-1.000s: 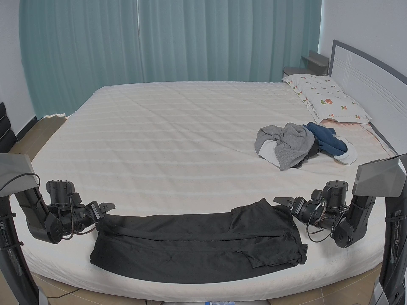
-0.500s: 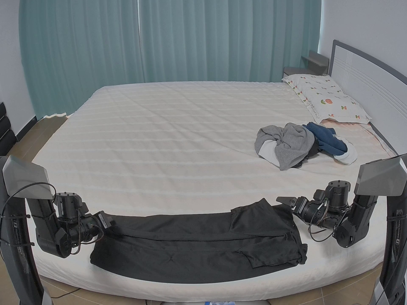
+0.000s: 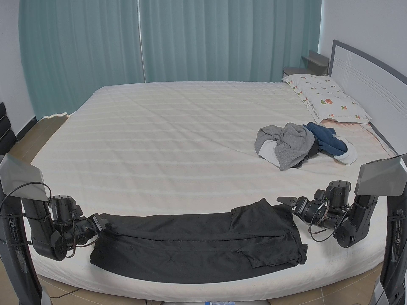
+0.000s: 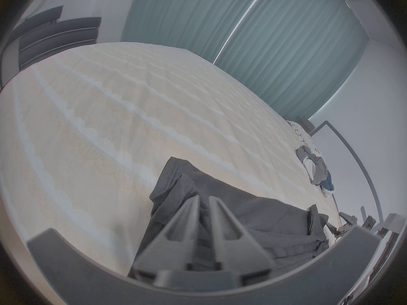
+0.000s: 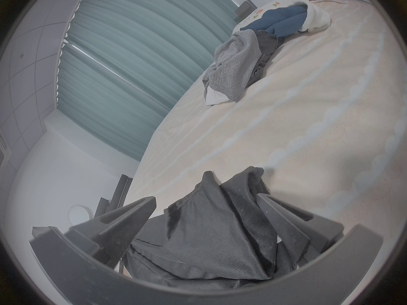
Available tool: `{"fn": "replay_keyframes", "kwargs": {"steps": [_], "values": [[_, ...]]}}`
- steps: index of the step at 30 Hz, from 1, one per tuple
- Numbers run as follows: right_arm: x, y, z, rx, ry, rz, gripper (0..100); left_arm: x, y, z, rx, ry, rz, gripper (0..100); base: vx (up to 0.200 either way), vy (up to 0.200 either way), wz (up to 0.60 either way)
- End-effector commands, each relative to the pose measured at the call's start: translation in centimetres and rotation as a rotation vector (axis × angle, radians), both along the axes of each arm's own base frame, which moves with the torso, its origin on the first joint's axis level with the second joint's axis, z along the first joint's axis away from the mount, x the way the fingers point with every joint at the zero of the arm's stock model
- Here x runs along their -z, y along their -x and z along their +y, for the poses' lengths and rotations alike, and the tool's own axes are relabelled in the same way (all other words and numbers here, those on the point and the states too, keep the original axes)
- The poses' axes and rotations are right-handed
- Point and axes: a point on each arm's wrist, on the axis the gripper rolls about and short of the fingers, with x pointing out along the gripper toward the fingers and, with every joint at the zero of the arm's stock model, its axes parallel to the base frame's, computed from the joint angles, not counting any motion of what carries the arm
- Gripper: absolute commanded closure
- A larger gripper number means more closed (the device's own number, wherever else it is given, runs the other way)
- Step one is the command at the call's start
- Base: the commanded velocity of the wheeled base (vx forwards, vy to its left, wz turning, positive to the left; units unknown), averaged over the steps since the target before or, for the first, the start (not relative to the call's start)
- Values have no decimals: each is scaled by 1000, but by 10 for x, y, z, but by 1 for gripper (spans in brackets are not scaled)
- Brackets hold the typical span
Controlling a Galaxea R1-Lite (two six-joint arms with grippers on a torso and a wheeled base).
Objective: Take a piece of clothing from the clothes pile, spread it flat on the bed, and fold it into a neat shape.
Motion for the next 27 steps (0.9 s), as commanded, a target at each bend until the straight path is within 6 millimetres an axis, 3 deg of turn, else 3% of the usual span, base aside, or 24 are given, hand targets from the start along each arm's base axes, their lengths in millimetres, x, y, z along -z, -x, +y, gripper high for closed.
{"fn": "replay_keyframes", "kwargs": {"steps": [1,13,27], "values": [[0,1,0,-1,0,1,0,-3,-2,1,-9,10,-13,0,0,0,0],[0,1,1,-3,0,2,0,-4,-16,-8,-53,104,-35,0,0,0,0],[1,3,0,-1,1,10,0,7,21,-8,49,-74,81,0,0,0,0]]}}
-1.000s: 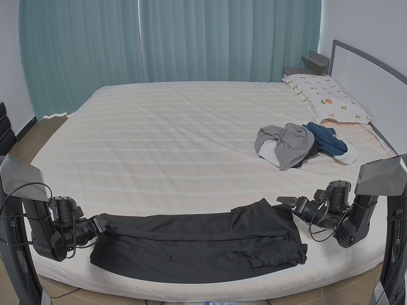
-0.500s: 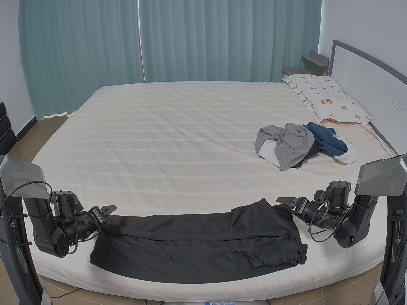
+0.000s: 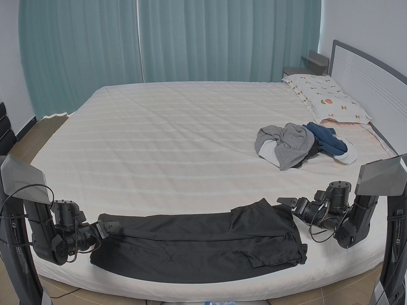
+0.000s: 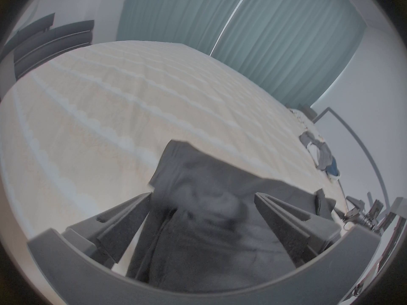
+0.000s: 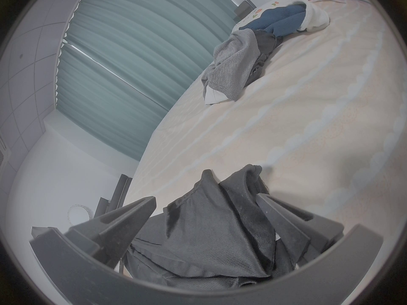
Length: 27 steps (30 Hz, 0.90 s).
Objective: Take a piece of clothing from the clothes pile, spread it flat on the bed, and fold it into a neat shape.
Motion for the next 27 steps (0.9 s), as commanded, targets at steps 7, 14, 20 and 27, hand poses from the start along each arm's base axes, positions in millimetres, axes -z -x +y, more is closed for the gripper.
{"fn": "replay_keyframes", "kwargs": {"steps": [7,14,20,27], "values": [[0,3,0,-3,1,9,0,5,11,5,-21,-123,48,0,0,0,0],[-10,12,2,-14,-4,-21,0,-8,6,12,-57,-111,-15,0,0,0,0],[-9,15,4,-20,-3,-15,0,-9,-2,6,-102,-35,-32,0,0,0,0],[-9,16,5,-24,-2,-9,0,6,-12,2,-140,9,0,100,0,0,0]]}}
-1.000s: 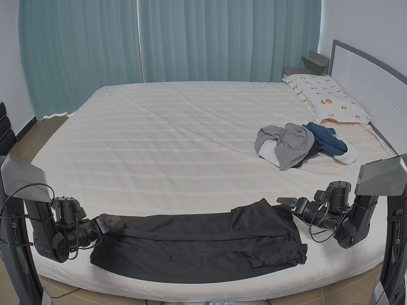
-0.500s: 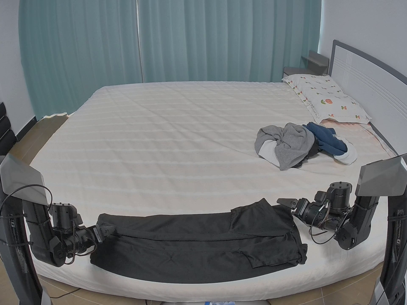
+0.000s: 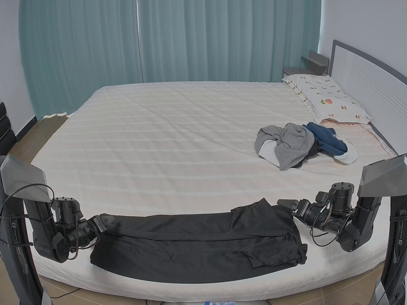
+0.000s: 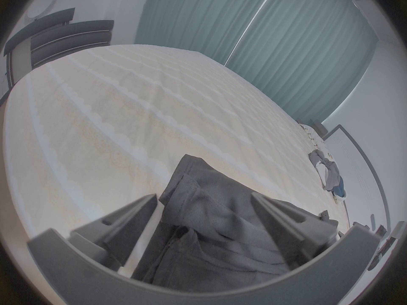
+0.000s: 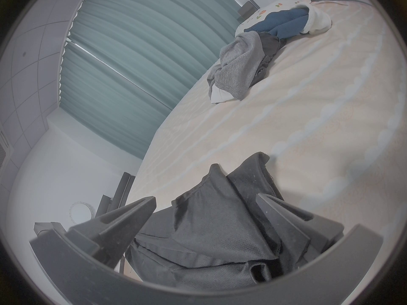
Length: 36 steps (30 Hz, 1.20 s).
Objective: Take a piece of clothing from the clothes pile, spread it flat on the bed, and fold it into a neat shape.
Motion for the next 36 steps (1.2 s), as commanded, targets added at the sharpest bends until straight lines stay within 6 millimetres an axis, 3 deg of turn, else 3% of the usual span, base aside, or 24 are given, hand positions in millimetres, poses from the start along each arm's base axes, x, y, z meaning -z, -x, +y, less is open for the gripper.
{"fn": "replay_keyframes", "kwargs": {"steps": [1,8,16,20,32,36], "values": [[-1,2,1,-4,-1,2,0,9,-7,-1,-10,-7,10,100,0,0,0],[-19,11,5,-15,-1,-16,0,3,-16,3,-119,-74,-33,100,0,0,0],[-34,30,37,-50,21,109,0,-5,-18,-2,-144,-86,-68,100,0,0,0],[-33,30,47,-43,14,151,0,-13,-19,-7,-148,-56,-96,100,0,0,0],[-24,20,47,15,74,280,0,-23,-23,-11,-163,-18,-143,100,0,0,0],[-13,18,50,28,83,333,0,-25,-25,-11,-178,-16,-154,100,0,0,0]]}}
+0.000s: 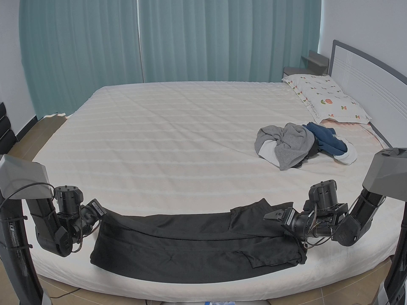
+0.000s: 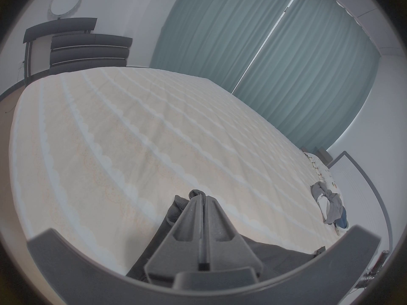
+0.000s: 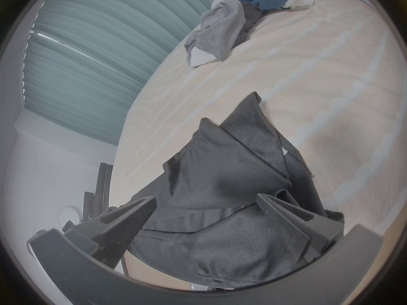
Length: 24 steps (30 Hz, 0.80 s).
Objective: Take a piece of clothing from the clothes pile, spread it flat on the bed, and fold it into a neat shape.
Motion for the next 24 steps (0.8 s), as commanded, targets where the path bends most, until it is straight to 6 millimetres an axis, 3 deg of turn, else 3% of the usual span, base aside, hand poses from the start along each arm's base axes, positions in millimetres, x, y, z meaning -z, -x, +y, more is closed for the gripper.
{"fn": "replay_keyframes", "kwargs": {"steps": [1,8,12,20,24], "values": [[9,-3,4,9,12,34,0,-4,-2,0,-8,0,-19,100,0,0,0],[10,1,7,-2,43,99,0,-2,-2,0,-8,1,-13,100,0,0,0],[-1,1,5,7,36,71,0,-1,-3,1,-7,-1,-11,100,0,0,0],[26,-11,8,29,71,125,0,-2,-3,1,-9,-2,-13,100,0,0,0],[28,-20,7,53,78,113,0,-2,-3,1,-7,-1,-15,100,0,0,0]]}}
